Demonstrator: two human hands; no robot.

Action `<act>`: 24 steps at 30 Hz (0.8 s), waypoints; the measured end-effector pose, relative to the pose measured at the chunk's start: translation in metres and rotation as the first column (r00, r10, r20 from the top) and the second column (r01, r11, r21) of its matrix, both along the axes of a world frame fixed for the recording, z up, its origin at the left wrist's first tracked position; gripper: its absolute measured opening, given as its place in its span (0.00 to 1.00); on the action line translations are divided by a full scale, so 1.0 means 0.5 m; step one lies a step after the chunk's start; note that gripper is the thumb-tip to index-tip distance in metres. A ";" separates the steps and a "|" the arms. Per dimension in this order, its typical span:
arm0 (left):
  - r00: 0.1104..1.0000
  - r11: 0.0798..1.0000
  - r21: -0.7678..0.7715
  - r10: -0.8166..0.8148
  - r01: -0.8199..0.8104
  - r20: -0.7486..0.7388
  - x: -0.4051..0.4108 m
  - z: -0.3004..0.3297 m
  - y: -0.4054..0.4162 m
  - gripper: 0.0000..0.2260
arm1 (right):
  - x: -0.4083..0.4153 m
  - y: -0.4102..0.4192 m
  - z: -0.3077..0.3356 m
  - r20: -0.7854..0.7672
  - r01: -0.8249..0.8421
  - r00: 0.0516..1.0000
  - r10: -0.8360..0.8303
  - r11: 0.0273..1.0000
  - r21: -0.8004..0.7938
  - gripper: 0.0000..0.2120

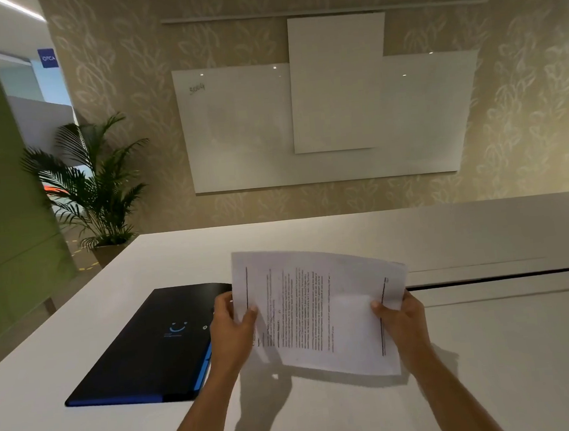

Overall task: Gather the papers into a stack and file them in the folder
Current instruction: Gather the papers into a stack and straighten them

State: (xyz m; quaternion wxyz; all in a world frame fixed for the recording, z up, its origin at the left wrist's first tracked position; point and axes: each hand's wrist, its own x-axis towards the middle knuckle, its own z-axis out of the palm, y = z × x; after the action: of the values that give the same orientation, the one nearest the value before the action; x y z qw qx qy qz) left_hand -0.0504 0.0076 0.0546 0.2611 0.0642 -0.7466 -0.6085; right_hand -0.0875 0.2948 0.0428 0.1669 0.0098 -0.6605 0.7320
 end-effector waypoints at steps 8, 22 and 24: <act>0.984 0.896 0.443 -0.109 0.035 0.142 0.012 -0.045 0.000 0.11 | 0.016 0.013 -0.014 0.099 -0.008 0.994 0.033 0.968 -0.249 0.11; 0.994 0.823 0.560 -0.051 0.095 -0.093 0.029 0.033 0.150 0.15 | 0.069 -0.123 -0.062 0.205 0.016 0.972 0.117 0.835 -0.550 0.15; 0.994 0.871 0.482 -0.052 0.090 -0.092 0.026 0.048 0.131 0.14 | 0.069 -0.120 -0.060 0.186 -0.005 0.973 0.136 0.820 -0.572 0.19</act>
State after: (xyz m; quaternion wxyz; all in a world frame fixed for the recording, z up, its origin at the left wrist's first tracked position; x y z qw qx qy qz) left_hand -0.0375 0.0731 0.0787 0.2423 0.0773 -0.5614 -0.7875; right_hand -0.0530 0.2348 0.0130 0.0612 -0.0963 -0.4261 0.8975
